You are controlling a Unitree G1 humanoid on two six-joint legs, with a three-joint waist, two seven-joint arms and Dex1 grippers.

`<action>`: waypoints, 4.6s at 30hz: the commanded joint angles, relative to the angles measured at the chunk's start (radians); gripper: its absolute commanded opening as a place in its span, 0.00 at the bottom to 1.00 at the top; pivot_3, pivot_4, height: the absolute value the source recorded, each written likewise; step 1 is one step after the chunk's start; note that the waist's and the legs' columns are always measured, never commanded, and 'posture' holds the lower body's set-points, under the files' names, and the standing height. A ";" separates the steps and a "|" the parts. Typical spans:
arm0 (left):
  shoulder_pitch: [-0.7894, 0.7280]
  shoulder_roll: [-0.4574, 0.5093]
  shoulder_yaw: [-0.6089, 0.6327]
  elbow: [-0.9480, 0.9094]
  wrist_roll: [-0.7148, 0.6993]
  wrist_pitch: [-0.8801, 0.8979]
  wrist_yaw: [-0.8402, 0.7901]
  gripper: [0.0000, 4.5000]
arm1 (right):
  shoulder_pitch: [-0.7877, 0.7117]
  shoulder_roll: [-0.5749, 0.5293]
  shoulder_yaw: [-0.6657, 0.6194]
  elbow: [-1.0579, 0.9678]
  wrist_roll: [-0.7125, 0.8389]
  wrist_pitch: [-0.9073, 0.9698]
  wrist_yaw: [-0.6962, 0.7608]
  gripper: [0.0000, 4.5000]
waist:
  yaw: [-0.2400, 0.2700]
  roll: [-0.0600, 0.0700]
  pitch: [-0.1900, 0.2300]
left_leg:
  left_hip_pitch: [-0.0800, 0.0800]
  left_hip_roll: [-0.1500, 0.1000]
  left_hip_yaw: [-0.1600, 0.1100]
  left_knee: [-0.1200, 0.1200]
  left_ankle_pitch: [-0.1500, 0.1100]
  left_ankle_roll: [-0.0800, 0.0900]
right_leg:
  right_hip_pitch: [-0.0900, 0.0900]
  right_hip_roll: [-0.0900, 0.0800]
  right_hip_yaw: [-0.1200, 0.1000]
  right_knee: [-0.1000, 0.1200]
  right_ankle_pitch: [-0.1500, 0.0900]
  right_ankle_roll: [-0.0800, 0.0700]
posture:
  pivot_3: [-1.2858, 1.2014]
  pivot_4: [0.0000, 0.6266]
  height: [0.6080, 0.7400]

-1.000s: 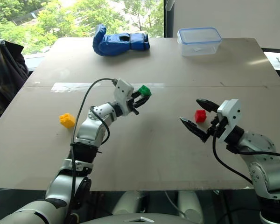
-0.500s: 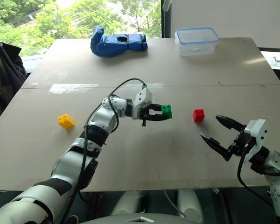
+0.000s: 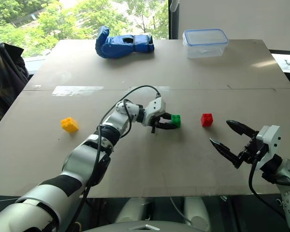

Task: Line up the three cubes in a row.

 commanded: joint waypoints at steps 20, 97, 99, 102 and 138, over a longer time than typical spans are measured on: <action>-0.032 -0.030 0.019 0.064 0.060 -0.049 0.061 0.85 | 0.015 0.003 -0.014 -0.024 -0.006 -0.041 0.002 1.00 | 0.000 0.000 0.000 | 0.000 0.000 0.000 0.001 0.000 0.000 | 0.001 0.000 0.000 0.000 0.000 0.000 | 0.52 0.24 1.00; 0.131 0.207 0.149 -0.470 -0.109 0.147 -0.097 0.98 | -0.044 -0.029 0.040 -0.002 -0.002 -0.027 0.049 1.00 | -0.004 0.001 0.000 | 0.002 0.002 0.000 0.001 0.000 0.000 | 0.001 0.000 0.000 0.002 0.000 0.000 | 0.52 0.24 1.00; 0.205 0.236 0.198 -0.674 -0.168 0.289 -0.030 0.98 | -0.058 -0.032 0.053 -0.008 0.004 -0.018 0.054 1.00 | -0.002 0.001 0.000 | 0.001 0.004 0.000 0.001 0.000 0.000 | 0.001 0.000 0.000 0.001 0.000 0.000 | 0.52 0.24 1.00; 0.379 0.280 0.322 -1.053 -0.227 0.542 0.177 0.98 | -0.105 -0.038 0.080 -0.020 0.021 0.004 0.057 1.00 | -0.008 0.002 0.000 | 0.002 0.005 -0.001 0.001 0.000 0.000 | 0.001 -0.001 0.001 0.001 0.000 0.000 | 0.52 0.24 1.00; 1.051 0.064 0.686 -1.380 -0.118 0.613 1.133 0.98 | -0.567 0.063 0.337 0.257 -0.006 0.038 0.249 1.00 | 0.020 0.001 0.000 | 0.005 0.005 -0.001 -0.001 0.000 -0.001 | 0.004 -0.003 0.000 -0.002 0.000 -0.001 | 0.52 0.24 1.00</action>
